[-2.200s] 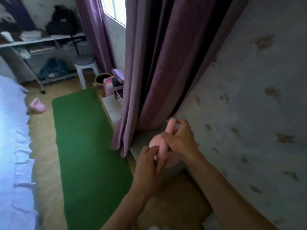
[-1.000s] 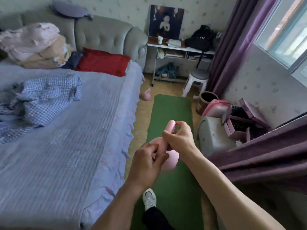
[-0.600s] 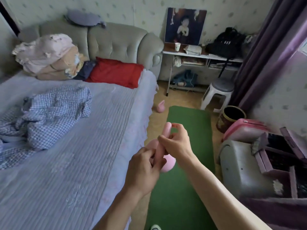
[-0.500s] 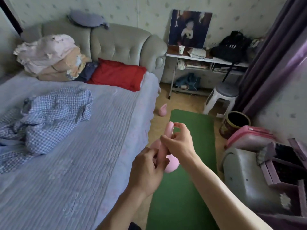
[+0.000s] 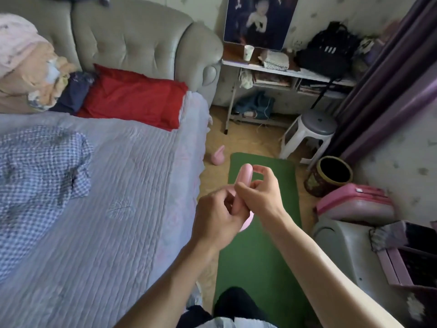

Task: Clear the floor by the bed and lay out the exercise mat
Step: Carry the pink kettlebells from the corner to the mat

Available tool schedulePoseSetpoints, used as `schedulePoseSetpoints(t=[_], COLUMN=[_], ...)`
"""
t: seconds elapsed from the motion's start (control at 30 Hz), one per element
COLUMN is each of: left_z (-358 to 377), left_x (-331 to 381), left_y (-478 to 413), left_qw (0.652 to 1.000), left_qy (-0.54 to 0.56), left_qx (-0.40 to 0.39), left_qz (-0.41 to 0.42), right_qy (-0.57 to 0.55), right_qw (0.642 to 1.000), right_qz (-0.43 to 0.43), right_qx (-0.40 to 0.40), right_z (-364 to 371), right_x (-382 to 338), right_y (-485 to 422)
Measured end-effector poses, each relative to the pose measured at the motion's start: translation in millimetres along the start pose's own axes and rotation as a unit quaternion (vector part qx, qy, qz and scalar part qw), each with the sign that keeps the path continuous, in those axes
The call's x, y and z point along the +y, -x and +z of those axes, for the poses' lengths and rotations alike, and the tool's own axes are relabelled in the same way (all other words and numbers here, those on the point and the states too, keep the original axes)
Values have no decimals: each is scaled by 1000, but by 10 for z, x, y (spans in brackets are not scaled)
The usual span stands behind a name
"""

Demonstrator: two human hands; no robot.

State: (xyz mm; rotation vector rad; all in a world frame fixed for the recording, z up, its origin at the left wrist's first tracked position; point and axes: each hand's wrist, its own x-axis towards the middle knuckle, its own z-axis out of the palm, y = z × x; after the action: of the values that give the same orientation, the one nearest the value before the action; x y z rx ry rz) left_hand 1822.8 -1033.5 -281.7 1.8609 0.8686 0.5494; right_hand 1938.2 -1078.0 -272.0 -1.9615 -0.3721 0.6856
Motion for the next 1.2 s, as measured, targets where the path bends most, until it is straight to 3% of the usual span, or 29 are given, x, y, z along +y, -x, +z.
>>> schedulePoseSetpoints(t=[0.37, 0.7, 0.93, 1.2], left_z=[169, 896, 1549, 2515], left_x=[-292, -966, -2007, -3873], left_y=[-1908, -4067, -5178, -5880], left_qw=[998, 995, 992, 988], left_qy=[-8, -57, -34, -63], left_qx=[-39, -40, -51, -60], left_qz=[-45, -65, -113, -131], right_qy=[8, 38, 62, 80], right_qw=[999, 998, 996, 993], right_qz=[42, 26, 25, 69], right_qx=[-12, -47, -56, -52], right_z=[376, 740, 1168, 1944], right_x=[-346, -163, 490, 2097], right_y=[-1779, -4174, -5598, -6885])
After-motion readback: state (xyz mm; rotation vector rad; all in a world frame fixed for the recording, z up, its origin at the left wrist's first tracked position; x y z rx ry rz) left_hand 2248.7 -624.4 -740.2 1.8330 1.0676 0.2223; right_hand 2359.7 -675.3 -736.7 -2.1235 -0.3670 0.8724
